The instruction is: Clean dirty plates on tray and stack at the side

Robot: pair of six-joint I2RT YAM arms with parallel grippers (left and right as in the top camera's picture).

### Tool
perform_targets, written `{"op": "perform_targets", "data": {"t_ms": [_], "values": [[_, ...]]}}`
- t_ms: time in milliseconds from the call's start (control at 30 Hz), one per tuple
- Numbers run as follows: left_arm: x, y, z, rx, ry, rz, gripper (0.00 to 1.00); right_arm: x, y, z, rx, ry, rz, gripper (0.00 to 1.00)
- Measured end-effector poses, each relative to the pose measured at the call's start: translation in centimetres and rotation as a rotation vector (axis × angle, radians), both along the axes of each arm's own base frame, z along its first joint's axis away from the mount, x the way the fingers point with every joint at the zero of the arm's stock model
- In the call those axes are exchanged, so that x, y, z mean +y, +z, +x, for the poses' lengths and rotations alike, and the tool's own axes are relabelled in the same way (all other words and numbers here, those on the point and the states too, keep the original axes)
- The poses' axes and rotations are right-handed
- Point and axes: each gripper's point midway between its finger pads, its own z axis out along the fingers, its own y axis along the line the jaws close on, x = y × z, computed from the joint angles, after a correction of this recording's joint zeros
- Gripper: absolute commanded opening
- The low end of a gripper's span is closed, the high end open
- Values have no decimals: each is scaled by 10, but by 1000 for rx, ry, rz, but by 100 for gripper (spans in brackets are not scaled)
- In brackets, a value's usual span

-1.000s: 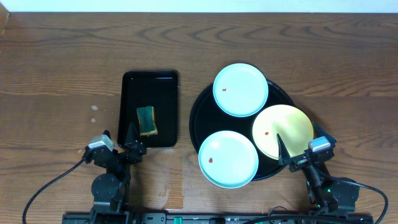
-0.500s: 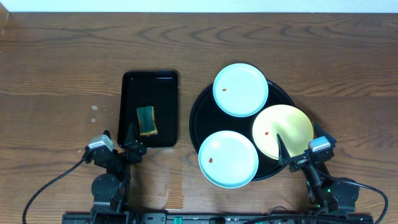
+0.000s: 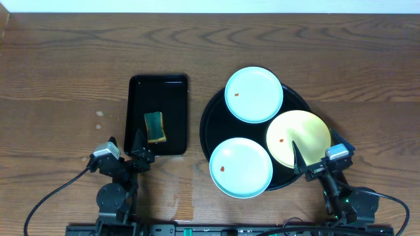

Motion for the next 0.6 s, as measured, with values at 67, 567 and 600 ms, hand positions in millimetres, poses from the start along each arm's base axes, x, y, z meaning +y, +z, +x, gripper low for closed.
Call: {"op": "perform_targets", "data": {"t_ms": [67,567,600], "values": [[0,3,1,-25,0,-2,83,0,0,0,-2,-1,0,99],[-12,33,3,-80,-70,-8,83,8,25,-5,-49,48,-1,99],[-13,34,3,-42,-77,-4,83,7,30,-5,-36,42,0,99]]}}
